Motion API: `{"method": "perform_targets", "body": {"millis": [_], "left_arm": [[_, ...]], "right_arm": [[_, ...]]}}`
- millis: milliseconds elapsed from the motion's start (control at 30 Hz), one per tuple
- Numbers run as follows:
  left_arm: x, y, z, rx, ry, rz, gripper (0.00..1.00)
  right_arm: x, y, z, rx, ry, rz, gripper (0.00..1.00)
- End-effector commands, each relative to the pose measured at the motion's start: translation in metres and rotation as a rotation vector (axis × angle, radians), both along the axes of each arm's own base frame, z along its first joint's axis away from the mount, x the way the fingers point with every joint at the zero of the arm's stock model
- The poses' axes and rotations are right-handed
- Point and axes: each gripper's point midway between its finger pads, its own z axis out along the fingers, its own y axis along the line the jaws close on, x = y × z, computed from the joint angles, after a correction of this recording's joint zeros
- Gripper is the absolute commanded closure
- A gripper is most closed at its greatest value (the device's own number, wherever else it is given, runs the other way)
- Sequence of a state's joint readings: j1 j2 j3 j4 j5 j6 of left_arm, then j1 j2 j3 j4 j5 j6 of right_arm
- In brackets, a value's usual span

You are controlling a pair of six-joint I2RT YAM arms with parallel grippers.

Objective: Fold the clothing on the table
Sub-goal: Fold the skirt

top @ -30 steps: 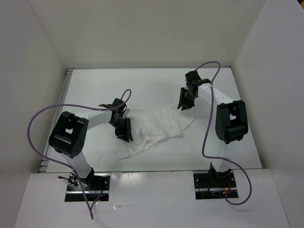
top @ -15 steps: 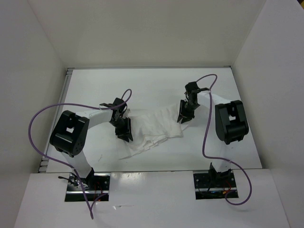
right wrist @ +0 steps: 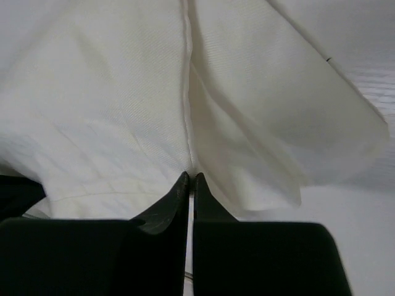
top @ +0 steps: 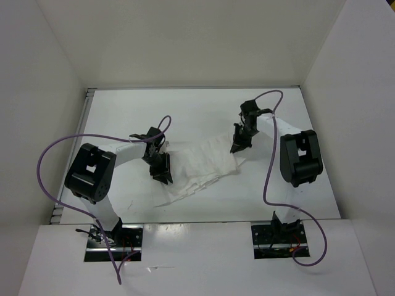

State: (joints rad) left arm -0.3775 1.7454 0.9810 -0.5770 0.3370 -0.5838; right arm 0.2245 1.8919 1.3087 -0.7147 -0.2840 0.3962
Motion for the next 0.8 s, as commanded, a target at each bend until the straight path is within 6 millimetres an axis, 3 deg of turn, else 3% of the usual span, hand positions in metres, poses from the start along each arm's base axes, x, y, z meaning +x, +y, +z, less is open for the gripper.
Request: {"method": "perform_targets", "body": {"millis": [0,67,200,300,333,467,500,567,633,733,767], "left_arm": [[-0.017,0.023,-0.035,0.143,0.052,-0.01,0.65],[-0.017,0.023,-0.035,0.143,0.052,-0.01,0.65],[-0.017,0.024,-0.035,0.152,0.049,-0.009,0.65],[-0.02,0.025,-0.037,0.156,0.06,-0.001,0.65],[-0.02,0.025,-0.037,0.156,0.06,-0.001,0.65],[-0.02,0.027,-0.035,0.167,0.065,-0.001,0.65],[-0.019,0.027,-0.033,0.163,0.055,0.0,0.65],[-0.018,0.026,-0.031,0.16,0.05,0.009,0.65],[-0.019,0.024,-0.03,0.149,0.054,0.008,0.65],[-0.012,0.016,-0.015,0.123,0.024,-0.001,0.65],[-0.009,0.015,-0.008,0.117,0.009,0.0,0.65]], "right_arm": [[0.046,-0.007,0.089,-0.026,-0.255,-0.034,1.0],[0.052,-0.015,0.1,-0.07,-0.289,-0.056,1.0],[0.066,-0.022,0.088,-0.108,-0.286,-0.069,1.0],[0.075,-0.015,0.054,-0.086,-0.247,-0.054,1.0],[0.076,-0.019,0.031,-0.098,-0.199,-0.06,1.0],[0.071,-0.028,-0.003,-0.165,-0.102,-0.092,1.0],[0.068,-0.032,-0.007,-0.187,-0.095,-0.097,0.93],[0.068,-0.042,-0.005,-0.239,-0.103,-0.113,0.75],[0.068,-0.051,-0.006,-0.287,-0.103,-0.135,0.7],[0.078,-0.054,0.033,-0.284,-0.2,-0.181,0.64],[0.081,-0.051,0.057,-0.281,-0.269,-0.186,0.61]]}}
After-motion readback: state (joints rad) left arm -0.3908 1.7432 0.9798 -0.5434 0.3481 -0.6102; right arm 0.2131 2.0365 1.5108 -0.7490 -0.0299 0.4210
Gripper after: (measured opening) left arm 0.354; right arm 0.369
